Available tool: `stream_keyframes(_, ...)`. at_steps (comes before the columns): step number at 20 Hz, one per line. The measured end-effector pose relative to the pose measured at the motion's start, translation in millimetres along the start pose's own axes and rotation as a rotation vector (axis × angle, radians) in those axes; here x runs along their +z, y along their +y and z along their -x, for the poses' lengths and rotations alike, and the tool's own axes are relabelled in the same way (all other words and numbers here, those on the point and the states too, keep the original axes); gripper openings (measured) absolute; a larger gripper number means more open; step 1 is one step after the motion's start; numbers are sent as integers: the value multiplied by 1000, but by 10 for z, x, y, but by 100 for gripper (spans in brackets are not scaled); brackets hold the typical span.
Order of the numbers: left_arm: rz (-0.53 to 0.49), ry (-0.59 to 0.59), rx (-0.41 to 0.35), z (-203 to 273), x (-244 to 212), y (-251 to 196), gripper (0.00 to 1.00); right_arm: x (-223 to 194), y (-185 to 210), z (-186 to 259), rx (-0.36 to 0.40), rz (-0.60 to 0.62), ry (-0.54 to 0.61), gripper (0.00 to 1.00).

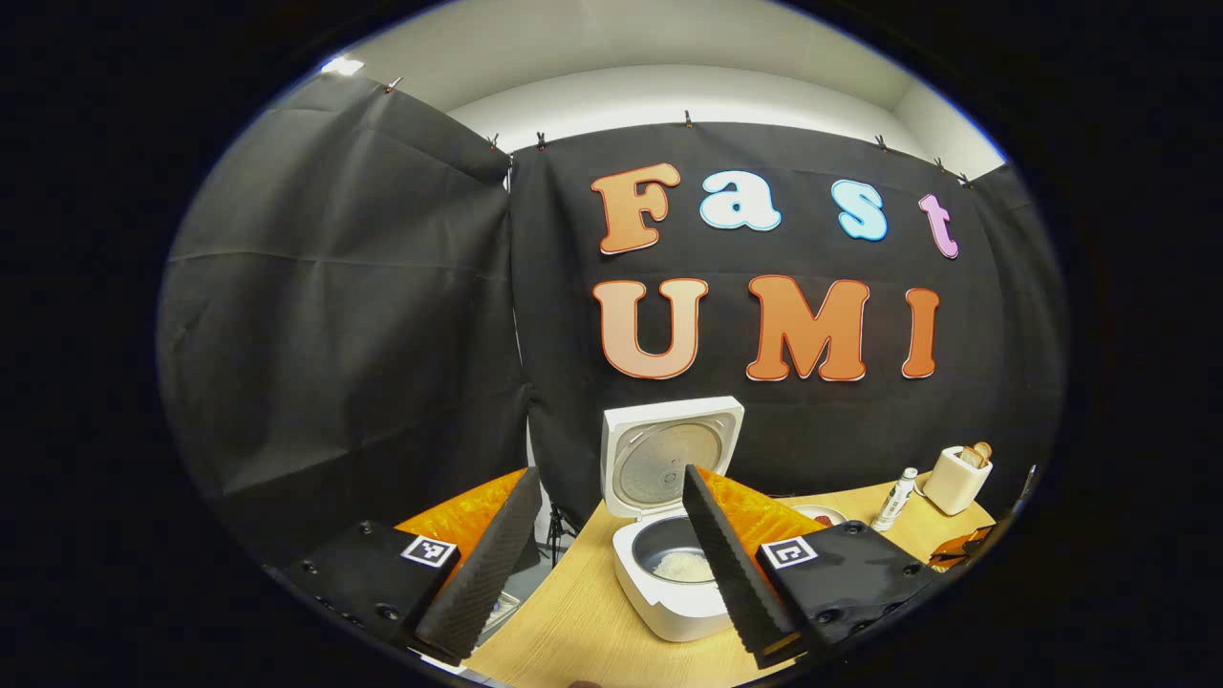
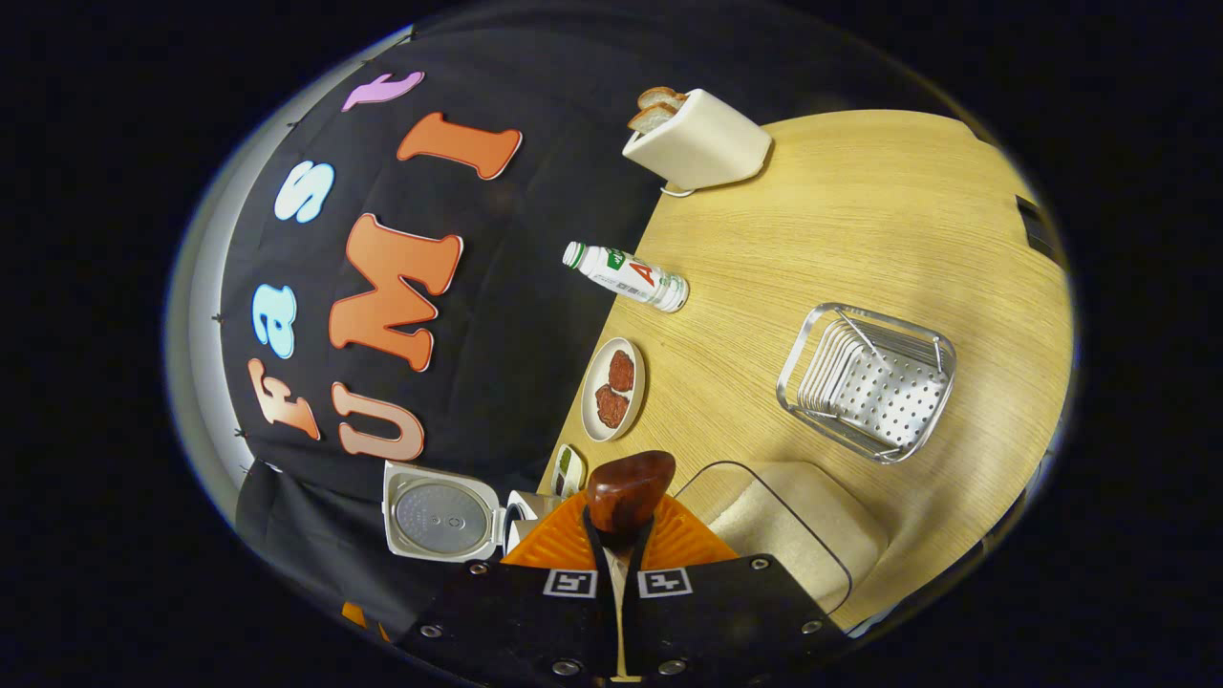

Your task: Close the left gripper, press the button to open the rice cooker; take a wooden spoon from the chopstick holder with the right hand, scoop a spoonful of rice and pour it into the rice cooker, then put the wooden spoon back into the chopstick holder.

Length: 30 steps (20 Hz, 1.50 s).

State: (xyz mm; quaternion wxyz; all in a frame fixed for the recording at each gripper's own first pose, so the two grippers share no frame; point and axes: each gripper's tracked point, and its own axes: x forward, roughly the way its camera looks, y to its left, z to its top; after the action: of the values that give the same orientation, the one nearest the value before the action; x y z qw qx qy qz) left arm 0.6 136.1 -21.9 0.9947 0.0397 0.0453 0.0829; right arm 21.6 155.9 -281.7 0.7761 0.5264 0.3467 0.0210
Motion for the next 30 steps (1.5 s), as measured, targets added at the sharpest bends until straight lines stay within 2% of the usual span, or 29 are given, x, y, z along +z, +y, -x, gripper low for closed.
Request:
stream_keyframes(6,18,4,-2,-54,-50,-10,100,32,423,58,69,-68,15,1)
stream_keyframes(14,29,6,6,-139,-76,37,100,-46,1093,-119,129,-68,37,2)
stream_keyframes(22,48,24,-16,-253,-175,8,100,-316,1778,-467,169,-60,74,1)
stream_keyframes(30,68,49,-56,-427,-284,-73,100,-696,2432,-1024,202,-5,113,1)
